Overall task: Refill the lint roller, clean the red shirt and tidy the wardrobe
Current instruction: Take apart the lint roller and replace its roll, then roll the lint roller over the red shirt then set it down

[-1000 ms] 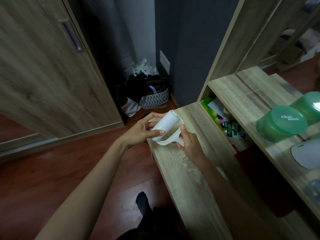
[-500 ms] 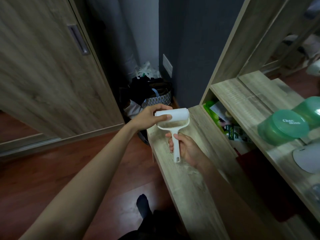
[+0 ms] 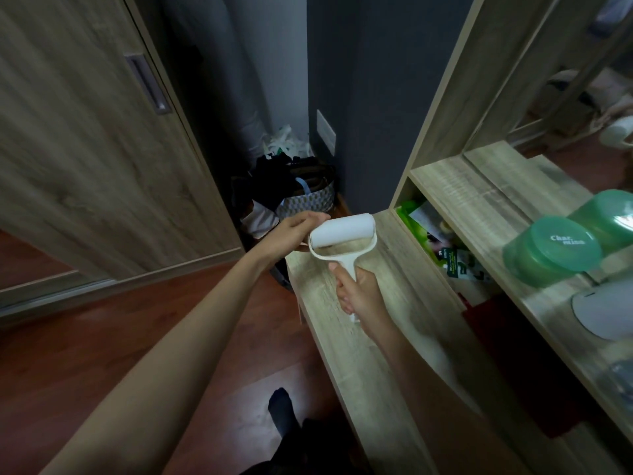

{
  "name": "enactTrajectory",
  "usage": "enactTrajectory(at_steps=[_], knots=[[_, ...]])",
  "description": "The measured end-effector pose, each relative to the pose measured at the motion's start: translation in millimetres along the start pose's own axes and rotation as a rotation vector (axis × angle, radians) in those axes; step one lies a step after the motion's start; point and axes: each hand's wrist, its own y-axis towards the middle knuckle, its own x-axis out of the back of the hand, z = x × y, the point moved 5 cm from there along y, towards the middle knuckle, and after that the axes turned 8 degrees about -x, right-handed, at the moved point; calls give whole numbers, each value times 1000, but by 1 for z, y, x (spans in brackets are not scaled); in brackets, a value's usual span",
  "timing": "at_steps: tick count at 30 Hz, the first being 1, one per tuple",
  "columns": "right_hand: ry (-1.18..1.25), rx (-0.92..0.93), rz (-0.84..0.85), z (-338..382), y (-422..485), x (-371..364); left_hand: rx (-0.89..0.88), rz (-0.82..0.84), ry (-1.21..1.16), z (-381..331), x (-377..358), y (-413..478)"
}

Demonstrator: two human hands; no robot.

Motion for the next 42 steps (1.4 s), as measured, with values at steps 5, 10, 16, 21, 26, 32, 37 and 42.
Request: enactTrajectory(at_steps=[5, 10, 16, 21, 26, 32, 37, 42], knots=[[-78, 53, -45, 5, -3, 0, -17, -12, 94, -3, 0, -2], [-116, 52, -92, 1, -4, 2, 26, -348, -76, 3, 22, -5], [-99, 39, -66, 5, 2, -6, -103, -357, -120, 1, 31, -19], [-92, 43, -20, 16, 15, -28, -285, -523, 83, -5, 64, -35], [-104, 66, 49, 41, 44, -70, -440, -688, 454, -13, 126, -37], [-68, 101, 128, 74, 105, -143, -464, -801, 748, 2, 222, -6], [-50, 143, 169, 113, 160, -227, -388, -891, 956, 15, 320, 28], [-40, 193, 155, 152, 208, -291, -261, -904, 1080, 24, 408, 76]])
